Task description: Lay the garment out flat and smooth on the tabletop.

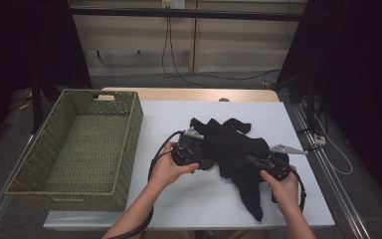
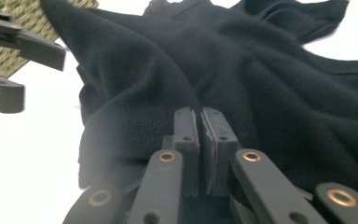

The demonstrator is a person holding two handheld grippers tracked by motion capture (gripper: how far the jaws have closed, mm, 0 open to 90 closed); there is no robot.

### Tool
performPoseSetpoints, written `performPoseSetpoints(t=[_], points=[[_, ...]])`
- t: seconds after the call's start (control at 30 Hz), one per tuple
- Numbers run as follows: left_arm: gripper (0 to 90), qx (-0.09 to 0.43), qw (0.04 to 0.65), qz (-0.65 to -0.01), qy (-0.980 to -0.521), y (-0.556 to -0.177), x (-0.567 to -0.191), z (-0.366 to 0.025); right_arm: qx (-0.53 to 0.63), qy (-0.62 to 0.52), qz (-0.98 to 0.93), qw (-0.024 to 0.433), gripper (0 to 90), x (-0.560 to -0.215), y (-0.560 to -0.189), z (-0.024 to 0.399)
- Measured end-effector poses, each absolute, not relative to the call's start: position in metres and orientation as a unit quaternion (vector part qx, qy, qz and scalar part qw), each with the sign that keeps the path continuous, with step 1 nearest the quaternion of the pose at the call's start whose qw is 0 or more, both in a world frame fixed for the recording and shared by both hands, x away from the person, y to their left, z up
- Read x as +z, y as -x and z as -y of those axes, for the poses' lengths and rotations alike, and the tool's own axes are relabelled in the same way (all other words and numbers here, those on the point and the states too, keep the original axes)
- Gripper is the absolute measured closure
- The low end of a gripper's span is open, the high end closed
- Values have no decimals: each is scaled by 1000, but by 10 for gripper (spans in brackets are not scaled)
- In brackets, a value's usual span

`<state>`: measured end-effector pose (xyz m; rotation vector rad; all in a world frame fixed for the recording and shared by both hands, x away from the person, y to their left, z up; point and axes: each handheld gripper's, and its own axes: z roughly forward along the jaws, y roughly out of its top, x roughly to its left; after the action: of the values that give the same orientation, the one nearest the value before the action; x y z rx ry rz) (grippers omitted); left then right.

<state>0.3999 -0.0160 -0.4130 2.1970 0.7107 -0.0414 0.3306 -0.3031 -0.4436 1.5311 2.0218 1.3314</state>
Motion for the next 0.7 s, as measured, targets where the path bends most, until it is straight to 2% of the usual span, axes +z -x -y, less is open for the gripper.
performPoseSetpoints(t=[0.07,0.13,0.27,0.37,0.43,0.6,0.7], points=[[340,-19,397,-274,-876,-399,-418,23,454,-526,-705,141,825,-445,-329,300],[346,-20,392,-267,-880,-397,-423,30,447,-520,-713,145,763,-445,-329,296],[363,-16,385,-256,-886,-395,-433,41,445,-508,-721,157,586,-438,-326,293],[392,-14,387,-255,-886,-395,-437,46,450,-510,-712,175,489,-428,-321,297],[442,-18,396,-249,-884,-395,-439,49,447,-515,-707,187,441,-423,-319,302],[674,-41,399,-236,-885,-393,-440,57,427,-545,-689,213,437,-418,-313,320],[813,-55,386,-235,-890,-392,-443,63,394,-551,-705,210,441,-427,-313,326]])
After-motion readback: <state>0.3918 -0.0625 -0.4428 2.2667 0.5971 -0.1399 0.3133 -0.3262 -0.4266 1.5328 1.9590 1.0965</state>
